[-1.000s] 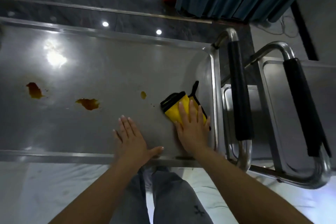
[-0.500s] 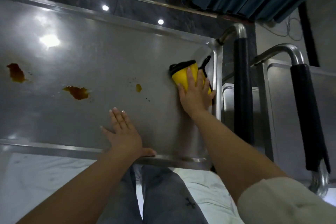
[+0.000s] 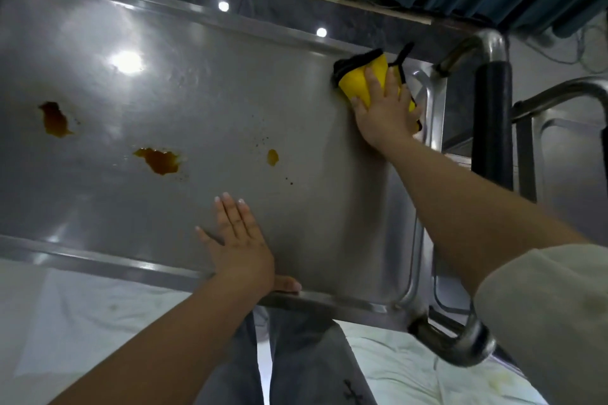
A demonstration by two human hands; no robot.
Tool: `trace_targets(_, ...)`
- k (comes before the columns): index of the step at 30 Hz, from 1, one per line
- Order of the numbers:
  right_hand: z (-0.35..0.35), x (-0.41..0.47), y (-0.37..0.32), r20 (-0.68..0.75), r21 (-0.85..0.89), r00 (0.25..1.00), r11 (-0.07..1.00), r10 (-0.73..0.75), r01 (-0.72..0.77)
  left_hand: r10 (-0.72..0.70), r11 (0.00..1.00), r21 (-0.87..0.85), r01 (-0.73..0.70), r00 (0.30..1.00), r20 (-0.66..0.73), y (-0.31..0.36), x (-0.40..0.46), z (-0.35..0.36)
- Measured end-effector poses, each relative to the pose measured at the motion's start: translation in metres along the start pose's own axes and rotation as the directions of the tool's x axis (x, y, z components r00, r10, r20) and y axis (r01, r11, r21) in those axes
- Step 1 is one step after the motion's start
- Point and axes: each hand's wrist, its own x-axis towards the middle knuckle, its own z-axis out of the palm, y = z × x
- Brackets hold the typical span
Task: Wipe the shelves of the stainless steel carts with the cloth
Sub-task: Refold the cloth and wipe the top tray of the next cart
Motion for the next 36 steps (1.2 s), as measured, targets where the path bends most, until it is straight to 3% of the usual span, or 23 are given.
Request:
trace_targets(5,0.023,-0.092,-0.007,0.008,0.016,0.994,0.994,-0.107,0.107,0.065,0.998,-0.022,-0.066,0.996,-0.055,-0.006,-0.001,0.003)
trace_targets(11,0.055,-0.227,-0.023,0.019,-0.028,0.985,0.985,-0.17,0.17,0.259,0.965,0.029,-0.261,0.931,-0.256,-0.034,-0.004,0.02)
trace_targets(15,0.063,-0.271,-0.038,0.08,-0.054,0.974,0.975,-0.212,0.216,0.43,0.902,0.134,-0.411,0.824,-0.37,-0.08,-0.004,0.032)
trace_targets(18,0.055,-0.237,-0.052,0.133,-0.081,0.946,0.948,-0.295,0.307,0.561,0.826,0.235,-0.512,0.704,-0.436,-0.109,-0.01,0.044)
trace_targets(20,0.05,-0.197,-0.068,0.113,-0.073,0.965,0.967,-0.236,0.245,0.609,0.79,0.272,-0.55,0.651,-0.453,-0.119,-0.009,0.047)
trace_targets(23,0.049,-0.146,-0.102,0.1,0.051,0.995,0.999,-0.005,-0.001,0.649,0.756,0.304,-0.58,0.605,-0.461,-0.126,-0.005,0.046)
trace_targets(25,0.051,-0.133,-0.118,0.081,0.092,0.99,0.988,0.117,-0.125,0.632,0.767,0.268,-0.583,0.616,-0.471,-0.135,0.0,0.045)
trace_targets(28,0.055,-0.146,-0.129,0.022,0.067,0.988,0.986,0.154,-0.155,0.42,0.889,0.097,-0.447,0.712,-0.563,-0.166,0.014,0.039)
trace_targets(32,0.066,-0.202,-0.131,-0.023,-0.046,0.999,0.998,0.031,-0.032,0.069,0.971,-0.151,-0.186,0.821,-0.566,-0.23,0.037,0.02)
trace_targets(36,0.076,-0.26,-0.135,-0.027,-0.167,0.981,0.969,-0.192,0.185,0.04,0.97,-0.188,-0.154,0.864,-0.502,-0.26,0.05,0.011)
